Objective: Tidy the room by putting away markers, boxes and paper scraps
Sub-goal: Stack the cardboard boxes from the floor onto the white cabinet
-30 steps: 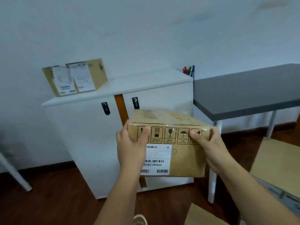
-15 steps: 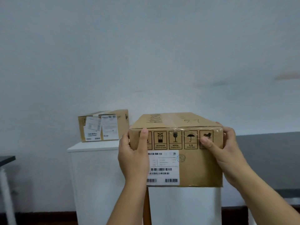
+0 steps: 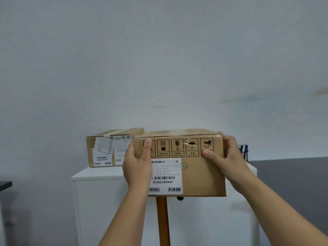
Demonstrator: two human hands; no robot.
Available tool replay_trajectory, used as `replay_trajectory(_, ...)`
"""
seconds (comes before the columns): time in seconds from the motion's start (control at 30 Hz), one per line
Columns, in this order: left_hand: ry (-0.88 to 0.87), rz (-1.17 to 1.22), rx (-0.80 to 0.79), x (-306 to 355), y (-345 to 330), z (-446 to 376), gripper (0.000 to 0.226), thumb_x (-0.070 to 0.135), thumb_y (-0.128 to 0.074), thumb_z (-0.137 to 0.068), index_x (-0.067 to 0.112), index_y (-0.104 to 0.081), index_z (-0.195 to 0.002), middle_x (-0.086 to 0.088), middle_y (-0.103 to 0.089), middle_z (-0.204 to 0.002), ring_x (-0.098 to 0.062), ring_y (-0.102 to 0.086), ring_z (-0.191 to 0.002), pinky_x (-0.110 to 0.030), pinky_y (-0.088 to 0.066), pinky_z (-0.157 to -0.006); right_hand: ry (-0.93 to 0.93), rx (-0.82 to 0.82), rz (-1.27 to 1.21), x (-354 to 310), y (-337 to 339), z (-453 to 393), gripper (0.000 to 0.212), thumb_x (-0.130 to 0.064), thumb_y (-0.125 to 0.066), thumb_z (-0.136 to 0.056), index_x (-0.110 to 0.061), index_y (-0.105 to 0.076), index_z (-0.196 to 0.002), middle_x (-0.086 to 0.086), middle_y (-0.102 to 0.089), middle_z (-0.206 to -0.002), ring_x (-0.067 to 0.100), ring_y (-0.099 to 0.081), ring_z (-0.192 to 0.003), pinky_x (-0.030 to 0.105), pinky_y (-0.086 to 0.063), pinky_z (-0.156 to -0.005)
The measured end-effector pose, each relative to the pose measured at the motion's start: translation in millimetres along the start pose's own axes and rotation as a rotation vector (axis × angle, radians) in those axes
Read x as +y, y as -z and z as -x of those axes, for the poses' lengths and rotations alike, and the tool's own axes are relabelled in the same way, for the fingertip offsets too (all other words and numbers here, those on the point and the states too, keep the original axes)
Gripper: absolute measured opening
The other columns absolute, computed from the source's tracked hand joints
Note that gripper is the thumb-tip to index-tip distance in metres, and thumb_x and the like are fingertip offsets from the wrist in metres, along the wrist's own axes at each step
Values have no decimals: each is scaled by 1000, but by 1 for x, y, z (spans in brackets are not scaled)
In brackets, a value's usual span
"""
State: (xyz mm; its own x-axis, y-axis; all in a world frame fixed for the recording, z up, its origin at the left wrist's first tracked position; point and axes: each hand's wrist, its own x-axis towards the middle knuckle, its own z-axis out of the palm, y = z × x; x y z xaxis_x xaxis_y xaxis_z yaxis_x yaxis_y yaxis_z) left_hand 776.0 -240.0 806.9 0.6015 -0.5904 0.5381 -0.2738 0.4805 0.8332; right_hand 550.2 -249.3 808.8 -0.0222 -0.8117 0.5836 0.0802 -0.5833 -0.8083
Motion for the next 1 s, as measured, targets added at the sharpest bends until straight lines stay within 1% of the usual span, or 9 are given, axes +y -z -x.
replay_trajectory(0.1,-4,30,-79,-22,-6,-16,58,72,-55,-77,39,-60,-124,19,-66,-112,-4,-61,-107,-35,-52,-94,-32,-16,36,20,-7,-19,82,-31,-78,-67,-27,-35,-137,-20,-56,-120,-1,-56,-113,26,-49,-91)
replay_trajectory(0.2,2,-3,-197,-46,-12,-41,24,65,-56,-81,52,-60,-100,20,-70,-96,-3,-65,-97,-33,-56,-86,-64,-5,146,43,-16,-42,78,-31,-75,-79,-30,-30,-142,-33,-48,-113,-1,-53,-109,32,-45,-98)
replay_trajectory(0.27,-4,-87,-306,-67,-18,-59,30,53,-56,-91,54,-53,-120,20,-69,-109,-6,-65,-106,-37,-56,-91,-96,35,216,65,-22,-58,74,-35,-71,-83,-34,-29,-144,-21,-51,-121,9,-52,-112,35,-44,-99)
replay_trajectory(0.33,-3,-194,-378,-92,-23,-73,60,43,-53,-96,51,-23,-148,17,-58,-134,-10,-55,-124,-43,-50,-101,-176,68,301,89,-29,-71,64,-38,-66,-87,-36,-32,-142,-8,-53,-127,15,-53,-109,37,-46,-94)
replay_trajectory(0.4,19,-323,-378,-121,-26,-80,77,36,-53,-97,44,-2,-154,10,-39,-153,-15,-40,-139,-43,-39,-112,-284,41,423,117,-36,-79,56,-37,-61,-91,-31,-35,-140,-1,-57,-126,17,-54,-104,35,-47,-86)
replay_trajectory(0.63,-18,-488,-296,-178,-35,-106,63,22,-57,-96,32,-29,-151,9,-47,-145,-8,-54,-117,-22,-44,-92,-230,87,1274,169,-62,-111,38,-42,-41,-95,-27,-49,-129,-4,-68,-105,22,-48,-108,33,-33,-84)
replay_trajectory(0.77,14,-559,-283,-190,-37,-125,62,28,-55,-94,30,-31,-151,4,-46,-141,-11,-55,-116,-24,-45,-90,-243,-46,1204,192,-75,-144,35,-34,-43,-94,-26,-52,-127,-4,-70,-108,23,-57,-105,34,-37,-82)
replay_trajectory(0.9,79,-628,-322,-192,-38,-149,73,44,-58,-80,43,-28,-147,11,-53,-134,-15,-56,-116,-45,-49,-96,-275,-86,1040,208,-84,-164,42,-29,-48,-94,-24,-47,-136,-1,-68,-115,24,-60,-106,39,-50,-89)
replay_trajectory(1.0,111,-630,-322,-190,-36,-164,73,40,-62,-79,38,-33,-146,3,-45,-140,-25,-46,-124,-48,-44,-101,-322,-75,994,213,-89,-174,45,-33,-49,-93,-25,-46,-138,0,-67,-118,24,-60,-108,42,-50,-92)
